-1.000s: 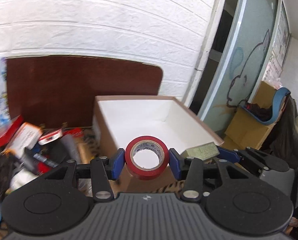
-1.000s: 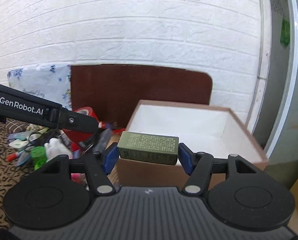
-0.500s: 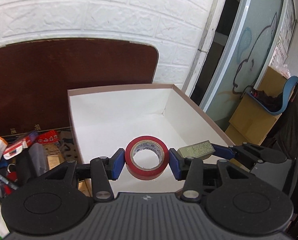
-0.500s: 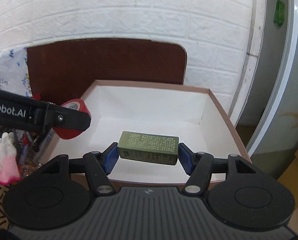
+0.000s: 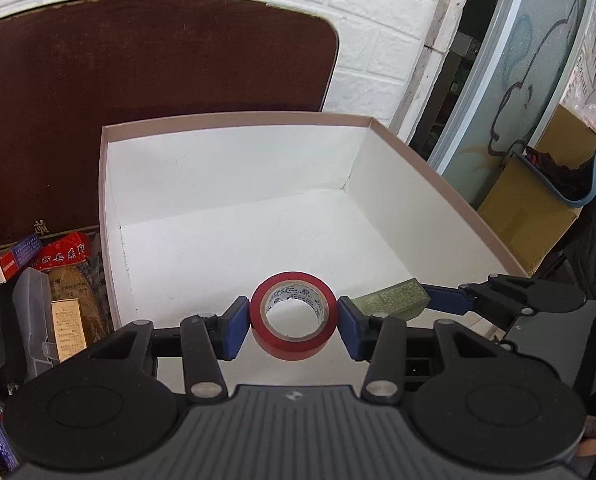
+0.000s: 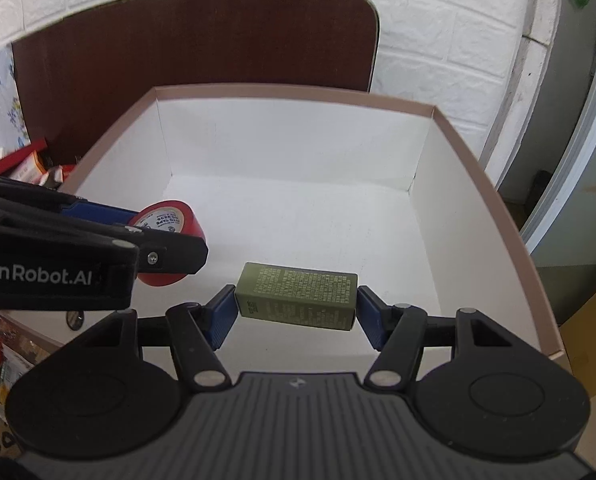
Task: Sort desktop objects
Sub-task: 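Carry the red tape and olive box over the cardboard box with both tools, then open both tools to drop the tape and olive box into the box, then move both tools back toward the pile near the cracker packet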
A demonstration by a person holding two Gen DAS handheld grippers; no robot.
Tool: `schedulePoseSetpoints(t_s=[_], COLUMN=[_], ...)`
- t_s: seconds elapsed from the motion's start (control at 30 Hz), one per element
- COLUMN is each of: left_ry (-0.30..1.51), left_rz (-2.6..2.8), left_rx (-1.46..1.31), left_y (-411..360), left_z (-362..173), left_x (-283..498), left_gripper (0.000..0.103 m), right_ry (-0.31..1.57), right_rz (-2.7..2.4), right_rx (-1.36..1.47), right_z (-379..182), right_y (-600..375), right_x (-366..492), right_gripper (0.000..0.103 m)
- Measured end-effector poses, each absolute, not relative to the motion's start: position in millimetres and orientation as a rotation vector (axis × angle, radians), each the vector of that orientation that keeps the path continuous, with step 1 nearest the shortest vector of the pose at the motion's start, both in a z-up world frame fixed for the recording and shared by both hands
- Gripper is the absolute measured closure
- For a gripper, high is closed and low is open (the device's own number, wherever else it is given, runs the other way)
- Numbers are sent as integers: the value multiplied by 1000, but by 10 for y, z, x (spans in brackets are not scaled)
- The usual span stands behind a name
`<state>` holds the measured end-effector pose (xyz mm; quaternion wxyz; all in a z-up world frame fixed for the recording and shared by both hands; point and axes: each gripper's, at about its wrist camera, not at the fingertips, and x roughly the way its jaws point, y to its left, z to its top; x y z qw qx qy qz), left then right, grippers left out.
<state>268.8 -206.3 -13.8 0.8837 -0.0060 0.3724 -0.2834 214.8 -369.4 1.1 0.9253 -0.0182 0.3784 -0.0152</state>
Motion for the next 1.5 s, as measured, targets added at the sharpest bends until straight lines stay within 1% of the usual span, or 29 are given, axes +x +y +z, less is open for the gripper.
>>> schedulePoseSetpoints(t_s=[0.2, 0.23, 0.27, 0.33, 0.37, 0.4, 0.53, 0.6, 0.83, 1.13, 1.5], left_ry=[774, 770, 762, 744, 738, 735, 714, 698, 672, 616, 555], left_rz=[-602, -605, -610, -648, -668, -678, -694, -686, -691, -644, -510], left_rx=[0, -10, -21, -46, -58, -68, -89, -90, -86, -36, 14], left_y=[-2081, -2078, -2065, -2053, -2044, -2041, -2041, -2029, -2001, -1871, -1481], left_z=[-178, -175, -171, -148, -134, -118, -57, -25, 86, 280, 323], left_x=[2726, 2729, 2729, 2719, 2710, 2695, 2630, 2590, 2451, 1968, 1257], left_gripper=[53, 51, 49, 30, 26, 20, 10, 9, 9, 9, 9], right_ry=[822, 827, 830, 832, 835, 831, 801, 788, 743, 635, 530], right_rz=[-18, -16, -11, -2, -9, -16, -24, -34, -45, -31, -14], right_rx=[-21, -23, -23, -23, -27, -33, -66, -67, -22, 22, -75], right_z=[-65, -76, -84, -90, -90, -86, -38, -8, 108, 405, 580], right_y=[-3707, -3702, -3701, -3697, -3701, -3702, -3689, -3699, -3718, -3547, -3060], right_x=[2286, 2297, 2305, 2306, 2314, 2308, 2257, 2226, 2052, 1601, 858], right_gripper=[40, 40, 40, 37, 28, 20, 18, 12, 12, 12, 12])
